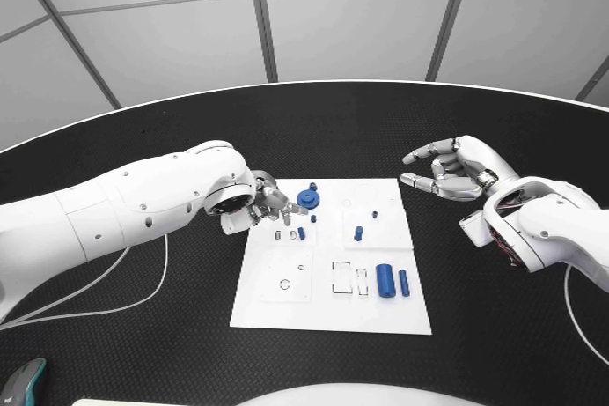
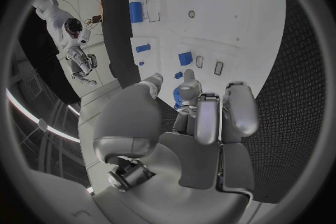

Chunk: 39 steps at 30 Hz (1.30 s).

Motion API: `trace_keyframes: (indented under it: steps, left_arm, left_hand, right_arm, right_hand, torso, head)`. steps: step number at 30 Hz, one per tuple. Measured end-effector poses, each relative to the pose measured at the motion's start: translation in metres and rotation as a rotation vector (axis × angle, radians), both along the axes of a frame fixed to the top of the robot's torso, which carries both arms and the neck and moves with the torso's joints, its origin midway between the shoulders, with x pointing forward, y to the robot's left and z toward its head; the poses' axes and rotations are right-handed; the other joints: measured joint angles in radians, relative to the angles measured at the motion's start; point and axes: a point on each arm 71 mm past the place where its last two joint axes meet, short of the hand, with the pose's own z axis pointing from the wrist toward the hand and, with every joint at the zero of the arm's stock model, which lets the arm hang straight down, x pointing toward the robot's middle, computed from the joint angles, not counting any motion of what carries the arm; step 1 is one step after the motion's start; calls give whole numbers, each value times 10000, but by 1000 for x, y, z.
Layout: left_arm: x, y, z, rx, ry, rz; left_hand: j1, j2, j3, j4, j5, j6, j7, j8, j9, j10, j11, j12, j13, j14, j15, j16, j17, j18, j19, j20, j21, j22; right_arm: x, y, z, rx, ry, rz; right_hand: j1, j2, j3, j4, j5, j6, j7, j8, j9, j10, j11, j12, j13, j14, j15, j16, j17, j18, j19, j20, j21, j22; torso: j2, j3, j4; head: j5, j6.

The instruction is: Assemble the parts on the task board

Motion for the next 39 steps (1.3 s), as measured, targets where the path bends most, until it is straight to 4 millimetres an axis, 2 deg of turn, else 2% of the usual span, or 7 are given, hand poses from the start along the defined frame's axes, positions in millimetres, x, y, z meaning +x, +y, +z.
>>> trace_keyframes:
  steps: [10, 20, 39]
  left_arm:
    - [4, -15, -3, 350, 275, -333]
    - [7, -24, -5, 434, 406, -557]
    - [8, -15, -5, 745, 420, -694]
  left_hand:
    - [4, 4, -61, -6, 0, -32, 30, 39, 73, -1, 0, 40, 11, 0, 0, 0, -1, 2, 0, 1, 40, 63]
    - [136, 136, -61, -6, 0, -104, 30, 76, 144, -8, 8, 40, 5, 0, 1, 0, -2, 4, -1, 1, 81, 110]
    - [334, 252, -60, -6, 0, -138, 65, 241, 318, 0, -1, 233, 213, 0, 1, 0, -3, 7, 30, -30, 117, 214]
  right_arm:
    - [0, 2, 0, 8, 35, 39]
    - [1, 4, -1, 15, 62, 75]
    - [2, 5, -2, -7, 115, 66]
  right_hand:
    - [0, 0, 0, 0, 0, -1, 0, 0, -1, 0, 0, 0, -1, 0, 0, 0, -1, 0, 0, 0, 0, 0]
    - [0, 0, 28, 28, 61, -1, 0, -1, -2, 0, 0, 0, -1, 0, 1, -58, -2, 0, 0, 1, 0, 0]
    - [-1, 0, 1, 55, 111, -1, -1, 40, -3, 0, 0, 0, -1, 0, 1, -58, -3, 0, 0, 1, 1, 0]
  torso:
    - [37, 10, -21]
    - [50, 8, -10]
    - [44, -1, 6]
  head:
    - [10, -61]
    - [-12, -139]
    - [5, -280]
